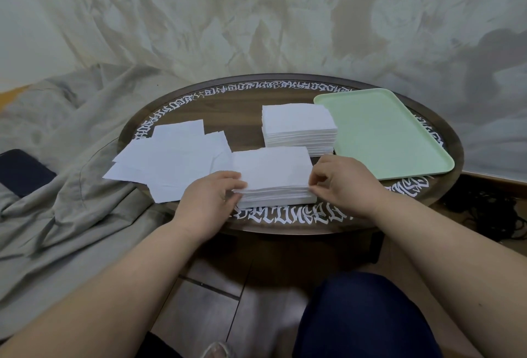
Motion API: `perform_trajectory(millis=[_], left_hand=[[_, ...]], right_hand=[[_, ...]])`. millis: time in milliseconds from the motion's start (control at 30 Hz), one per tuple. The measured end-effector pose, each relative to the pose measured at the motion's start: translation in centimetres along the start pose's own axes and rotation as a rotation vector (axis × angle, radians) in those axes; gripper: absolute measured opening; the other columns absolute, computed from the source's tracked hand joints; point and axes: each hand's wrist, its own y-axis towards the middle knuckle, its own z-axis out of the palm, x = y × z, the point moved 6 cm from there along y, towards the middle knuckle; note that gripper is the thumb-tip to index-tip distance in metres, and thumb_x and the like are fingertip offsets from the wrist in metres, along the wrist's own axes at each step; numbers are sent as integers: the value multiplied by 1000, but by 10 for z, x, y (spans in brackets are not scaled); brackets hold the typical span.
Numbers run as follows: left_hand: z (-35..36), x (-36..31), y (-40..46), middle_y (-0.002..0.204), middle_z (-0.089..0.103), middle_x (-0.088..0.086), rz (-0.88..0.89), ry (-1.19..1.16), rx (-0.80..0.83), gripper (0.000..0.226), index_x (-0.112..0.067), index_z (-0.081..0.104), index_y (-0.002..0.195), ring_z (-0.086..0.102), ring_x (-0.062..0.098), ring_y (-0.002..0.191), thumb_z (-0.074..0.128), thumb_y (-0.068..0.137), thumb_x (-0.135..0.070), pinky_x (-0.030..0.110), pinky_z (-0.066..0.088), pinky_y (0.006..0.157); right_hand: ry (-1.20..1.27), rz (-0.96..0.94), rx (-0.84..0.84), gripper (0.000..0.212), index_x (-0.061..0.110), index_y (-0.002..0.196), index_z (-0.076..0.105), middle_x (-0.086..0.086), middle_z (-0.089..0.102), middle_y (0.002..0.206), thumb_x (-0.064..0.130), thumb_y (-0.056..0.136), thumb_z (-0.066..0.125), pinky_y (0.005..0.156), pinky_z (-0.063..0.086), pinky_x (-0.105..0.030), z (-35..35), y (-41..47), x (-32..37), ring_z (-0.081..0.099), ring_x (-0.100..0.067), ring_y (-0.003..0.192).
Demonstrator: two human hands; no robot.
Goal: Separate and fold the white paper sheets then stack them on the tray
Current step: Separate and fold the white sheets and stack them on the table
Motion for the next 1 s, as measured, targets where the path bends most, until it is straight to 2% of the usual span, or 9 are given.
perform_trajectory(millis=[67, 167, 300, 400, 467, 567, 767, 933, 1000], left_hand=[[-3, -1, 1, 137, 58, -4, 23, 13, -30, 26, -24, 71, 117, 53, 22, 123, 67, 92, -28, 36, 42, 102], [-1, -2, 5, 147, 47, -6, 23, 20, -24, 30, -28, 66, 125, 37, 22, 134, 52, 99, -34, 34, 31, 109], [5, -9, 13, 138, 56, -5, 77, 20, 4, 26, -24, 71, 117, 34, 20, 135, 52, 100, -28, 24, 26, 106], [-2, -11, 22, 145, 51, -1, 76, 35, -64, 26, -22, 70, 119, 28, 24, 142, 53, 100, -27, 28, 20, 113], [5, -12, 27, 155, 38, -1, 81, 83, 41, 33, -27, 60, 132, 15, 26, 149, 50, 101, -27, 34, 13, 119], [13, -12, 27, 161, 26, -5, 54, 114, 178, 42, -33, 44, 145, 3, 22, 152, 45, 103, -30, 34, 10, 120], [-25, 25, 20, 159, 32, 0, -66, 63, -64, 46, -27, 49, 143, 8, 22, 151, 57, 97, -28, 36, 10, 121], [-62, 89, 1, 154, 37, 11, -313, 37, -223, 51, -15, 50, 141, 18, 30, 148, 64, 92, -22, 38, 13, 120], [-67, 121, -7, 150, 43, 15, -431, 1, -241, 56, -8, 49, 140, 28, 32, 143, 64, 89, -25, 43, 22, 118]], right_hand=[[-10, 11, -4, 9, 17, 86, 68, 2, 59, 91, 26, 84, 68, 74, 45, -32, -3, 0, 1, 57, -19, 87], [0, -5, -44, 15, 17, 93, 68, 5, 56, 89, 29, 84, 70, 73, 43, -30, -5, 3, 4, 54, -16, 87], [-54, -11, 81, 8, 19, 84, 66, 9, 52, 82, 26, 87, 64, 72, 44, -30, 5, 6, 8, 58, -19, 85], [-45, -2, -50, 19, 19, 89, 67, 7, 57, 86, 38, 88, 63, 74, 42, -29, -6, 11, 12, 52, -15, 89], [-46, -11, -77, 23, 17, 104, 67, 1, 61, 104, 35, 90, 60, 81, 39, -31, -7, 18, 16, 52, -19, 102], [-136, 14, 98, 23, 21, 106, 65, 1, 59, 108, 36, 92, 54, 83, 45, -33, 6, 26, 18, 54, -21, 104], [-103, -44, -51, 27, 19, 110, 64, 1, 60, 113, 38, 94, 54, 86, 43, -33, -13, 53, 56, 52, -20, 109], [10, -105, 66, 34, 19, 121, 58, 1, 53, 124, 37, 92, 56, 90, 45, -34, 24, 100, 115, 55, -20, 108], [32, -103, 144, 43, 20, 129, 54, -1, 50, 131, 39, 90, 57, 94, 45, -37, 47, 117, 135, 53, -22, 115]])
